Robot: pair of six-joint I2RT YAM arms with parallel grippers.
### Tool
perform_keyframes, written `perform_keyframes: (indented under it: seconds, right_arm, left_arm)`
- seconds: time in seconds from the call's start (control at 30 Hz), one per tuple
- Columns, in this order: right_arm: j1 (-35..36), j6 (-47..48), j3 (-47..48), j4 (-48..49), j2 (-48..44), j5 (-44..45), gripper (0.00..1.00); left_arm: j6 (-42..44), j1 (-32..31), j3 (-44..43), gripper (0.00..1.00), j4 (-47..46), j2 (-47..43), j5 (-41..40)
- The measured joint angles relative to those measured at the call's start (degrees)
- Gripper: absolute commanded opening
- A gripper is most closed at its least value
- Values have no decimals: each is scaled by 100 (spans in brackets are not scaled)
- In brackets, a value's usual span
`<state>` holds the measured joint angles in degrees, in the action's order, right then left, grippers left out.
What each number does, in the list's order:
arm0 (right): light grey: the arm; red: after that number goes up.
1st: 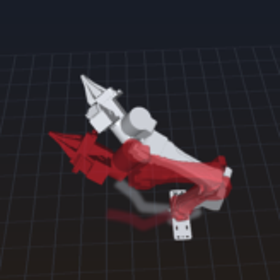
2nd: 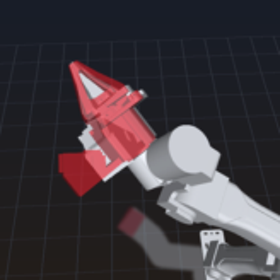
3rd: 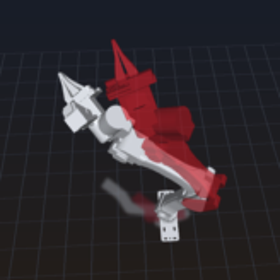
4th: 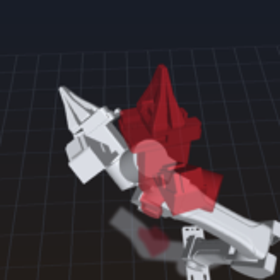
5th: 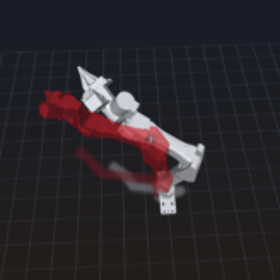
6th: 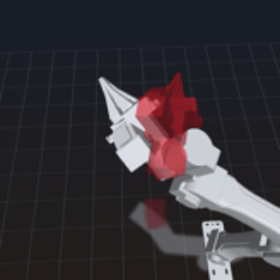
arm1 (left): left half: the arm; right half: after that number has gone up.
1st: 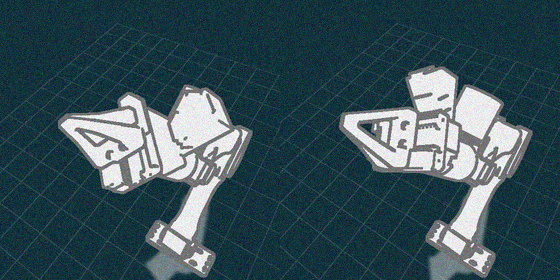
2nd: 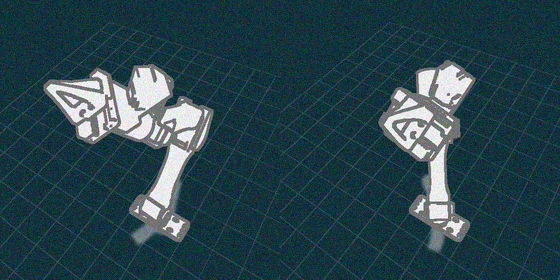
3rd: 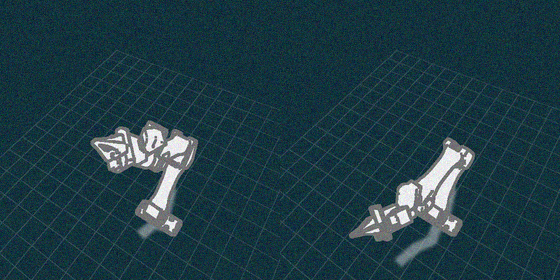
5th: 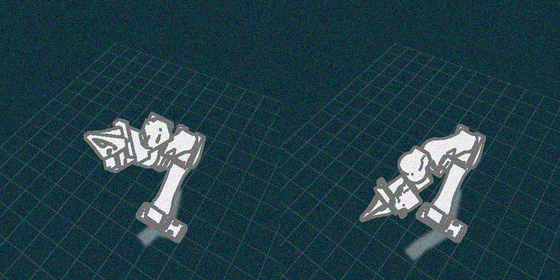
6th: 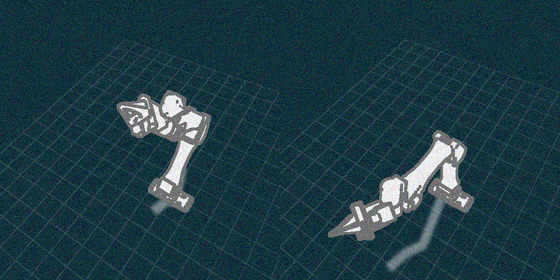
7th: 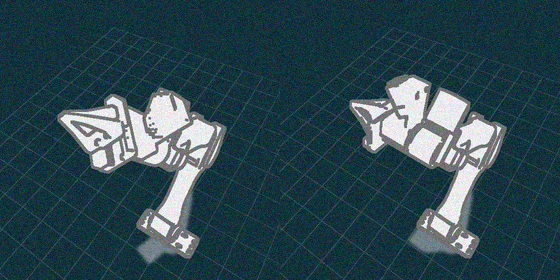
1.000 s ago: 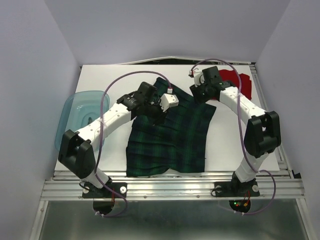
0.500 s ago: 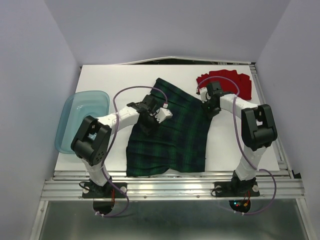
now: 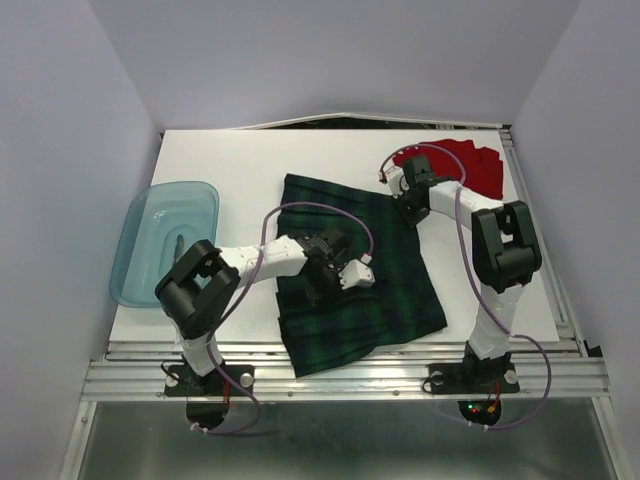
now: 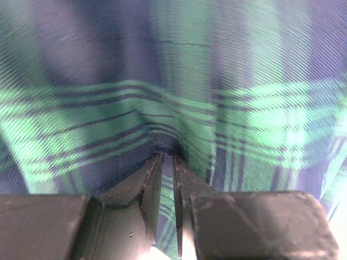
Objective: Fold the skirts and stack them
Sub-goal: Fold the skirt
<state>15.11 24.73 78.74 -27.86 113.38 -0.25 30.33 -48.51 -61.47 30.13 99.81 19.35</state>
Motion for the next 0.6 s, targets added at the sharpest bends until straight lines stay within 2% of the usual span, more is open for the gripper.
perform_keyframes:
  seconds: [0.17,0.4,0.53,0.6]
  right_arm:
    - [74,240,-205,129,-136,-70,27]
    - [101,793,-1445,190,-1088,-608,31]
    - [236,1060,-1703,-7,-1329,-920,32]
    - [348,1172,-1718,-20,-1338,-1051,33]
  left_arm:
    - [-46,-286,0,25,168,-22,483]
    - [79,-240,-201,38,822,-562,1080]
    - [195,-149,-1316,46,1274,-732,1340]
    - [219,212,-2280,48,1237,-719,1381]
